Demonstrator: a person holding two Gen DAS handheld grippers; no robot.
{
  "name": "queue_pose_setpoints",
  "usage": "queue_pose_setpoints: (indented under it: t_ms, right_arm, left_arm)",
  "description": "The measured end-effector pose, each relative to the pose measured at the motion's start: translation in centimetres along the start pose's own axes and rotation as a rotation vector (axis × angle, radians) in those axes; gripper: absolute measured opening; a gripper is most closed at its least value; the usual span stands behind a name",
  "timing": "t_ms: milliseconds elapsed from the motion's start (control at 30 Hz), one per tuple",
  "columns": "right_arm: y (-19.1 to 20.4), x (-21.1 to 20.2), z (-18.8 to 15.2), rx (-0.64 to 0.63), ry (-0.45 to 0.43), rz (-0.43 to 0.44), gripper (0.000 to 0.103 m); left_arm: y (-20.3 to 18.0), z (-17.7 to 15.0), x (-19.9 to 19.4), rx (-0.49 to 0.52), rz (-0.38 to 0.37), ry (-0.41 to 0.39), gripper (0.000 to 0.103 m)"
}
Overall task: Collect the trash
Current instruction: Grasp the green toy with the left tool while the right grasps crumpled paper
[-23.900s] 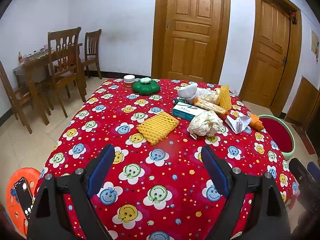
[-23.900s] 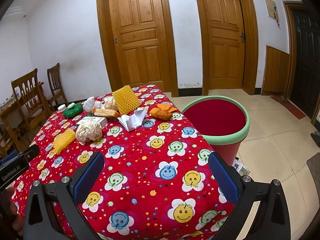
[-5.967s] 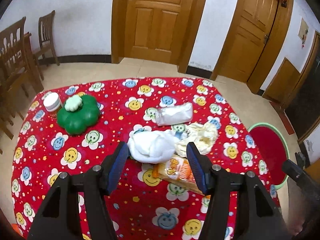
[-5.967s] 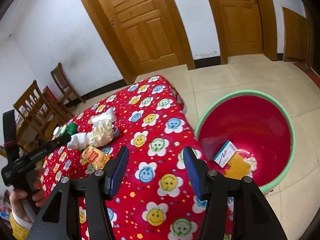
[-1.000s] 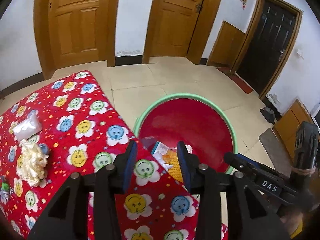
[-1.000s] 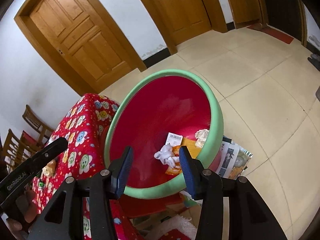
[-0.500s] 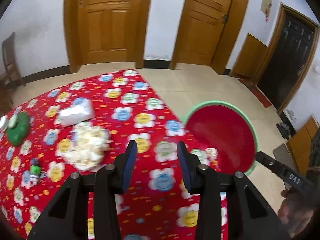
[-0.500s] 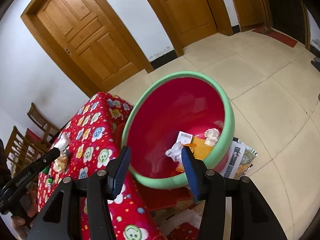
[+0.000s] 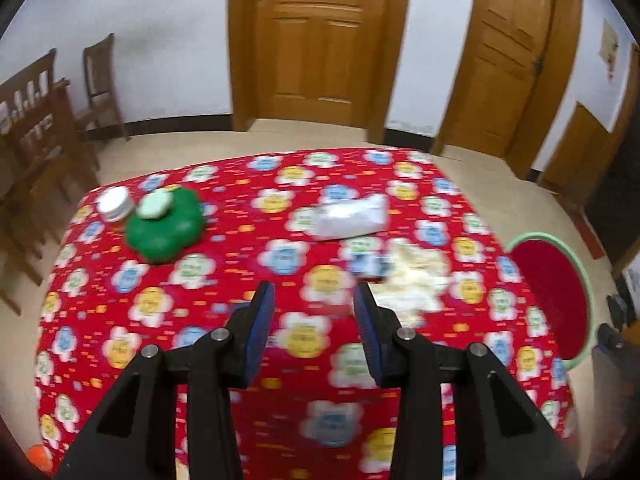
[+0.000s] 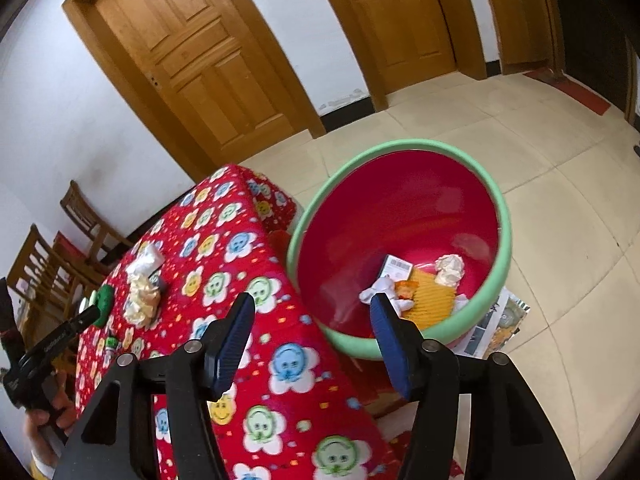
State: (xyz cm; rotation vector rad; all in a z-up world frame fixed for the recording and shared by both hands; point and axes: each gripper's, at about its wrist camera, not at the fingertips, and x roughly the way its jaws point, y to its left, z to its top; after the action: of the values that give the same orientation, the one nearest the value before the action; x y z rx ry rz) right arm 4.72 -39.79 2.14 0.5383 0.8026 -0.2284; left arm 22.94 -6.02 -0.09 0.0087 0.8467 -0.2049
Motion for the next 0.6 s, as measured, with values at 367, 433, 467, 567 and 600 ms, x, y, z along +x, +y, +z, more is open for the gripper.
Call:
queue_pose_setpoints:
  t_ms: [367, 433, 467, 567, 600]
  right_arm:
    - [4.9, 2.1, -0.9, -0.094, 0.044, -0.022, 0.062]
    - [5.9, 2.6, -0.9, -0.103, 0.051, -0.020, 0.062]
    - [6.3, 2.8, -0.9, -0.109, 0.053, -0.020, 0.062]
    - [8.1, 3.5, -0.9, -0.140, 0.059, -0.014, 0.062]
    - [8.6, 3.6, -0.9, -0.149, 0.060, -0.013, 0.062]
  left_arm:
    - [4.8, -1.4, 3.5, -0.007, 0.022, 0.077, 0.041]
    - [4.5, -1.7, 4.1, 0.002, -0.006, 0.084, 0.041]
    - [4.4, -1.8, 4.3, 0.004, -0.014, 0.086, 0.041]
    - [4.6, -2.2, 5.3, -0.016, -0.021, 0.096, 0.041]
    - [4.5, -2.2, 5.2, -0.021, -0.020, 0.099, 0.041]
